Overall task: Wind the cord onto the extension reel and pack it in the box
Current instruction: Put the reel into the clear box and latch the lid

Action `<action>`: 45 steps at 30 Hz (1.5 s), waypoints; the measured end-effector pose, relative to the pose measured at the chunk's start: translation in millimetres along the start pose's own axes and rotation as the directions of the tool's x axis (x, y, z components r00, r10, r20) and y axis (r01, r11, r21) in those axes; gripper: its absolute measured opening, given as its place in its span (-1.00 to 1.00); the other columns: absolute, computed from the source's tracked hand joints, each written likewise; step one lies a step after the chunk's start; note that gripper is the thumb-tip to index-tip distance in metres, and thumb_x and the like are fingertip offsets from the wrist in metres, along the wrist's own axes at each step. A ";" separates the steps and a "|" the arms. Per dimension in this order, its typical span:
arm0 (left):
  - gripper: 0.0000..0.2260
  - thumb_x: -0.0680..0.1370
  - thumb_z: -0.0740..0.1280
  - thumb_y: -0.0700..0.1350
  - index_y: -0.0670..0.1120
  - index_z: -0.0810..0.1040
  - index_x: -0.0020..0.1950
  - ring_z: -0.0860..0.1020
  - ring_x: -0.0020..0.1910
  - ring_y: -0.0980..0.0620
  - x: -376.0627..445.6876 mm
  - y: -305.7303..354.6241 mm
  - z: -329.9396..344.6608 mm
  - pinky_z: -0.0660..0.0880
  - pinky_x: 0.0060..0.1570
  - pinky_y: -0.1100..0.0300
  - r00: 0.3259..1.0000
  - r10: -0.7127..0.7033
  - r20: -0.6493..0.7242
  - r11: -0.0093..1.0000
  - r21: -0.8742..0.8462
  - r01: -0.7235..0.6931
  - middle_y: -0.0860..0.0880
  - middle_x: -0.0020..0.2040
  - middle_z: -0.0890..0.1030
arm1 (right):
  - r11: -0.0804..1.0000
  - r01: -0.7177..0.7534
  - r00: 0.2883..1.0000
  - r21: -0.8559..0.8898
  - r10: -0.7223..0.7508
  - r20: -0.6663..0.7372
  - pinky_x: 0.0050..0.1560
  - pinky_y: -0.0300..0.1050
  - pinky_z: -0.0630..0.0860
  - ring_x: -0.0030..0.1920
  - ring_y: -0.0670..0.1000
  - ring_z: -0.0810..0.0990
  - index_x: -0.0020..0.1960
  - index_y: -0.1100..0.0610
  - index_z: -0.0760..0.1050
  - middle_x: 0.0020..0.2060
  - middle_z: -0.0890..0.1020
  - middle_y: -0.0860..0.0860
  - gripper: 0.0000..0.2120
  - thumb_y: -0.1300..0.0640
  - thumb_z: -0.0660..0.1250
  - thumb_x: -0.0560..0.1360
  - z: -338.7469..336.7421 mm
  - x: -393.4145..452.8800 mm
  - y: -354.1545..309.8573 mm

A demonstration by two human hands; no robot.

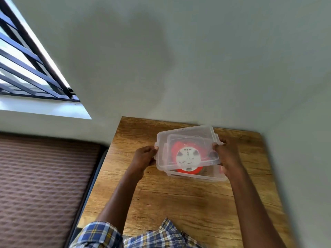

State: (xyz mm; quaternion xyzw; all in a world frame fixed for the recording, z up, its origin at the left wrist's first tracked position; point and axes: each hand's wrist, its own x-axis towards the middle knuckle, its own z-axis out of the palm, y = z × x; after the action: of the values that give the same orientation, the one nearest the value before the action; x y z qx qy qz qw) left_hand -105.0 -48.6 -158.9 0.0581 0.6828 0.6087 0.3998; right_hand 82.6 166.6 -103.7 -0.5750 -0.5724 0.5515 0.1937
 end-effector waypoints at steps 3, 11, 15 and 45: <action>-0.83 0.68 0.39 -0.11 -0.17 0.73 0.11 0.76 -0.10 -0.16 3.6 -0.4 0.2 0.71 -0.13 0.01 1.000 -0.003 -0.028 1.000 -0.009 0.002 -0.20 -0.01 0.77 | 0.985 0.068 0.994 -0.161 -0.080 -0.072 0.01 0.11 0.69 0.03 0.14 0.68 0.38 0.10 0.51 0.18 0.66 0.10 -0.60 0.17 0.45 0.56 -1.2 -6.0 6.9; -0.80 0.60 0.50 -0.08 -0.21 0.73 0.08 0.65 -0.20 -0.09 9.0 3.3 13.6 0.60 -0.20 0.08 0.996 -0.016 0.085 0.994 0.109 0.007 -0.23 -0.07 0.76 | 0.859 0.057 0.951 -0.509 -0.201 -0.233 -0.12 -0.01 0.65 0.00 0.16 0.66 0.26 0.13 0.61 0.13 0.66 0.15 -0.65 0.18 0.43 0.48 -20.5 -10.1 25.3; -0.77 0.59 0.51 -0.08 -0.27 0.71 0.03 0.63 -0.31 0.00 15.1 6.0 17.1 0.59 -0.29 0.12 0.993 -0.064 0.100 0.988 0.145 0.049 -0.11 -0.23 0.74 | 0.898 0.007 0.963 -0.439 -0.124 -0.240 -0.15 -0.04 0.61 -0.11 0.09 0.61 0.26 0.15 0.57 0.07 0.68 0.13 -0.66 0.22 0.40 0.49 -22.0 -10.0 40.5; -0.32 0.34 0.61 0.26 -0.19 0.67 0.26 0.72 0.13 -0.26 36.3 -18.8 6.2 0.69 0.05 -0.10 0.889 -0.359 0.282 0.933 0.100 0.345 -0.27 0.15 0.73 | 0.882 -0.421 0.884 0.213 0.346 0.315 0.06 0.18 0.64 0.10 0.25 0.68 0.27 0.04 0.63 0.07 0.73 0.17 -0.61 0.22 0.51 0.46 -72.5 8.4 58.3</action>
State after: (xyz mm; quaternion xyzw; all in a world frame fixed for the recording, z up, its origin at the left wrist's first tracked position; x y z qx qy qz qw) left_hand -117.9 -28.0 -192.2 0.0332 0.6285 0.4942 0.5997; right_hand 168.4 187.9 -134.0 -0.5651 -0.3847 0.7256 0.0783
